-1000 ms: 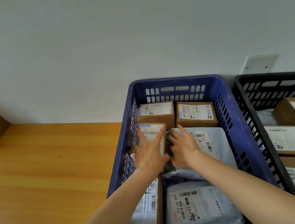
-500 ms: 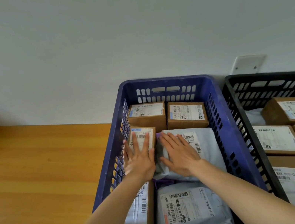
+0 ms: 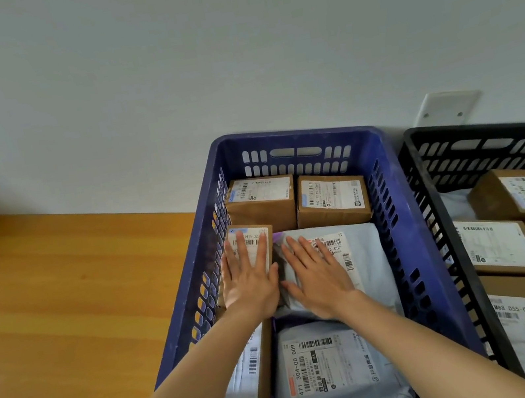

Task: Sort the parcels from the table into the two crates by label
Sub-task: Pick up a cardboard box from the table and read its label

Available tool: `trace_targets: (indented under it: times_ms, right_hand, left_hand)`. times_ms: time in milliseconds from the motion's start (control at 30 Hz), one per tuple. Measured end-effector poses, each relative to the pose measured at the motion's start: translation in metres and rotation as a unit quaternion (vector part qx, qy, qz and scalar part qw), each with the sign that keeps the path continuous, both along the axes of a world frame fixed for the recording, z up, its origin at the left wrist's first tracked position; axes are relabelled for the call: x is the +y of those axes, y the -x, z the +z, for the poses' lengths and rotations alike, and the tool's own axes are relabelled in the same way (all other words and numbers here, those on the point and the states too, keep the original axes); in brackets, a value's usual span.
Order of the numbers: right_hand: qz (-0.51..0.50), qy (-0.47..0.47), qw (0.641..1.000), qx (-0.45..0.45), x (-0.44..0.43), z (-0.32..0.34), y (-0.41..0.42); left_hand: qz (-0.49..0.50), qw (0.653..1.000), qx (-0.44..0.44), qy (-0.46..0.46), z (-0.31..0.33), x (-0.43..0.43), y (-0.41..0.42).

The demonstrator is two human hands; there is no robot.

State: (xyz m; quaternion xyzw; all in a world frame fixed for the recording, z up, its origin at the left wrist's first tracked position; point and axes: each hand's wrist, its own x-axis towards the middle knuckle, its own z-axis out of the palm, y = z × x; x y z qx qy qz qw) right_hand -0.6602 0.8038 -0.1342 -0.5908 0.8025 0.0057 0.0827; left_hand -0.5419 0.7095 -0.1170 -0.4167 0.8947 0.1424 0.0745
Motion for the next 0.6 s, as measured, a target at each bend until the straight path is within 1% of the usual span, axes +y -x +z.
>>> trace_targets:
  times_ms: [167,267,333,467,600]
  right_hand:
    - [-0.004,-0.004,1.000,0.002,-0.003,0.001,-0.004]
    - [-0.031,0.003,0.999,-0.007,-0.006,0.013,-0.004]
    - [-0.061,0.016,0.998,-0.010,-0.007,0.025,-0.005]
    - [-0.102,0.080,0.992,-0.003,-0.015,0.059,-0.017]
    - [-0.150,0.152,0.977,0.012,-0.036,0.096,-0.041]
  left_hand:
    - [-0.001,0.999,0.008,-0.044,0.003,-0.008,-0.005]
    - [-0.023,0.998,0.017,-0.052,0.018,-0.013,-0.012]
    - [-0.057,0.998,0.010,-0.032,0.028,-0.014,-0.018]
    - [-0.121,0.992,-0.014,0.028,0.054,-0.015,-0.028]
    - [-0.175,0.976,0.030,0.123,0.086,-0.016,-0.044]
